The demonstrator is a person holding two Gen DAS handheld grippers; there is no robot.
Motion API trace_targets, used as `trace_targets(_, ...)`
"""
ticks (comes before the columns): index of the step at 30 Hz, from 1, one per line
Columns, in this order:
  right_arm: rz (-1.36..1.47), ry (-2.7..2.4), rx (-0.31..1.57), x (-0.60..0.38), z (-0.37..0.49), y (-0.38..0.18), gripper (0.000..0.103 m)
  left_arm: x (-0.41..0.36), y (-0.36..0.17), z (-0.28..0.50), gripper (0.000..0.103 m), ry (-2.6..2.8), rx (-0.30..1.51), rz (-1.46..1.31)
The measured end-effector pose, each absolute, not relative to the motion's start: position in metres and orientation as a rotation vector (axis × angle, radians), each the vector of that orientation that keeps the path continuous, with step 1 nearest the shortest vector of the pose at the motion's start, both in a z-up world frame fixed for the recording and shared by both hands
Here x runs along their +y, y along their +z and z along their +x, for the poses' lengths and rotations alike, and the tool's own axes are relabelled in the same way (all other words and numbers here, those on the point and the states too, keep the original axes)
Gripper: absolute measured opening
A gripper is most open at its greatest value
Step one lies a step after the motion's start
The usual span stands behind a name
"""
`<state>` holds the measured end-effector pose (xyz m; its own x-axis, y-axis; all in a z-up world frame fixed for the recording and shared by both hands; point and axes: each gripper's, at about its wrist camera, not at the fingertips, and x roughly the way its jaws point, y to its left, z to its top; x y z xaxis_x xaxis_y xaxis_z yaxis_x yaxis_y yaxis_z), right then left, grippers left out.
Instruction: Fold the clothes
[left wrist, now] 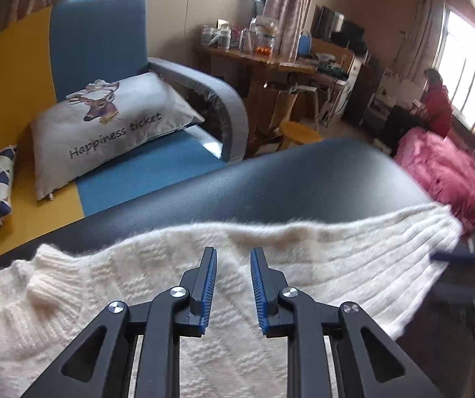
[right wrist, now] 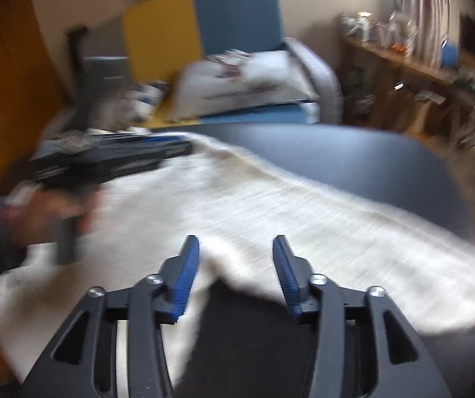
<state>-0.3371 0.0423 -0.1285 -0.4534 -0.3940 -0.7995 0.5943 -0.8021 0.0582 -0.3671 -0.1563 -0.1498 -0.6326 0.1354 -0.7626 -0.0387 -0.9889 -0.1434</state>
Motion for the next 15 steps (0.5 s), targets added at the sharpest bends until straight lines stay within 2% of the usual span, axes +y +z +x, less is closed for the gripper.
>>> trace_targets(4, 1.341, -2.288, 0.464, 0.042, -0.381, -0.163, 0.05, -0.153, -0.163, -0.366, 0.021, 2.75, -0.127, -1.317)
trace_targets(9, 1.3, -2.301, 0.4, 0.059, -0.376, -0.177, 0.05, -0.16, -0.166, -0.368, 0.022, 2.731, -0.175, -1.313)
trace_targets(15, 1.327, -2.293, 0.269, 0.058, -0.383, -0.167, 0.052, -0.155, -0.154, -0.36, 0.022, 2.777, -0.103, -1.276)
